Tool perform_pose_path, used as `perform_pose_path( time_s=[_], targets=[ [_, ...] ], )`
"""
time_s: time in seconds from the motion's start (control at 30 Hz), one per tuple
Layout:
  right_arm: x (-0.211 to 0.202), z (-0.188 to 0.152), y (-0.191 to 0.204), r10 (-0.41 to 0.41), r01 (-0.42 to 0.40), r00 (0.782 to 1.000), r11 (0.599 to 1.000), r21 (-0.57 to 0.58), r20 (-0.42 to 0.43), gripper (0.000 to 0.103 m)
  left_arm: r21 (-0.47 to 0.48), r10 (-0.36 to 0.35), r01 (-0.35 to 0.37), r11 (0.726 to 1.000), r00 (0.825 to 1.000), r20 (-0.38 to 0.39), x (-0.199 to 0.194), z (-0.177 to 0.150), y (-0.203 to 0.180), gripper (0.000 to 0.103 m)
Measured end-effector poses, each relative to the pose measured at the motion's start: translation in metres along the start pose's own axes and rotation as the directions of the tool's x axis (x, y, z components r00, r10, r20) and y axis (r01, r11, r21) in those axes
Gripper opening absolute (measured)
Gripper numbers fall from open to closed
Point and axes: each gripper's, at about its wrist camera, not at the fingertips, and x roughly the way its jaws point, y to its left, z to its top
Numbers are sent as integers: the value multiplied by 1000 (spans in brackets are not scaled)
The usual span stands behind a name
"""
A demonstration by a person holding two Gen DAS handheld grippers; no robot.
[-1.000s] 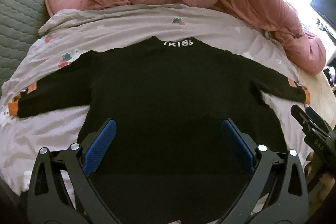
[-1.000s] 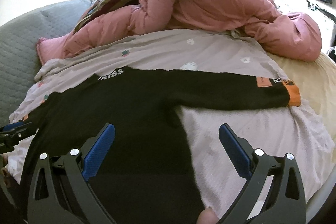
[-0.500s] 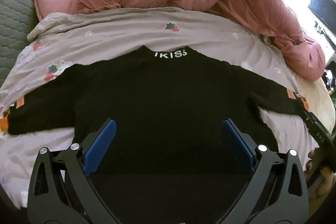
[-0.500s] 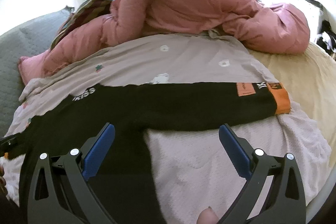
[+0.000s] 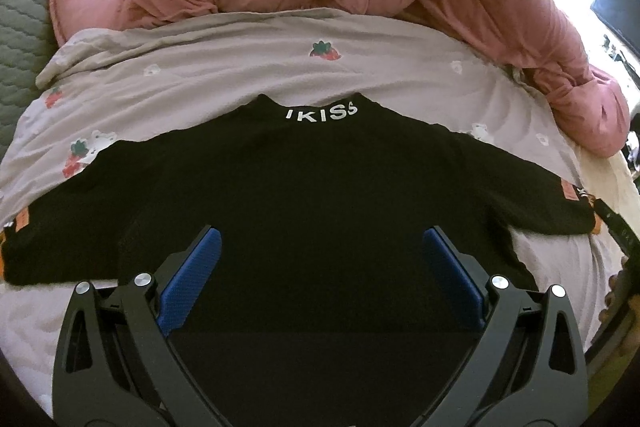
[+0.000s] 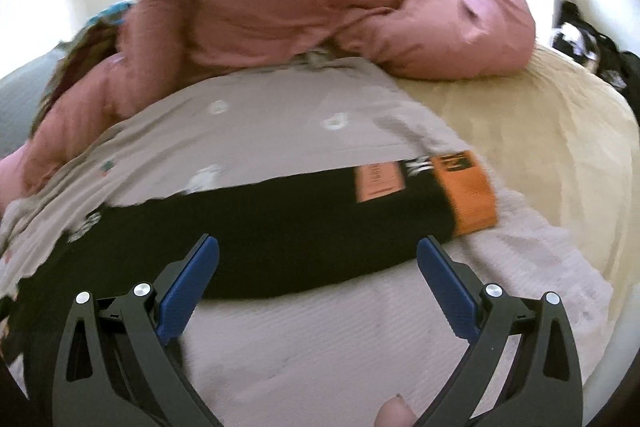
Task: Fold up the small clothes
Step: 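Move the right tool to the orange-tagged cuff of the nearest sleeve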
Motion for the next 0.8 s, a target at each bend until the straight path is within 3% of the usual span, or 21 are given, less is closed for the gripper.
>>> perform_pose_path(
  time_s=[0.6, 0.63, 0.67, 0.73, 0.8],
  targets=[
    [60, 47, -96, -201, 206, 978, 975, 88, -55, 98, -72, 55, -53, 996, 998, 29, 45, 39, 28, 95],
    [63, 48, -99, -198, 203, 978, 975, 91, -63, 95, -84, 56, -53, 995, 998, 34, 47, 38, 31, 95],
    [66, 49, -103, -192, 198, 979, 976, 93, -72, 83, -92, 50, -47, 995, 998, 35, 48, 37, 33, 95],
    [72, 50, -106, -188, 196, 977, 977, 86, -99, 71, -101, 35, -32, 994, 999, 30, 54, 33, 37, 95],
    [79, 50, -108, -196, 204, 974, 977, 65, -118, 65, -93, 48, -45, 995, 999, 26, 58, 29, 41, 95]
  ],
)
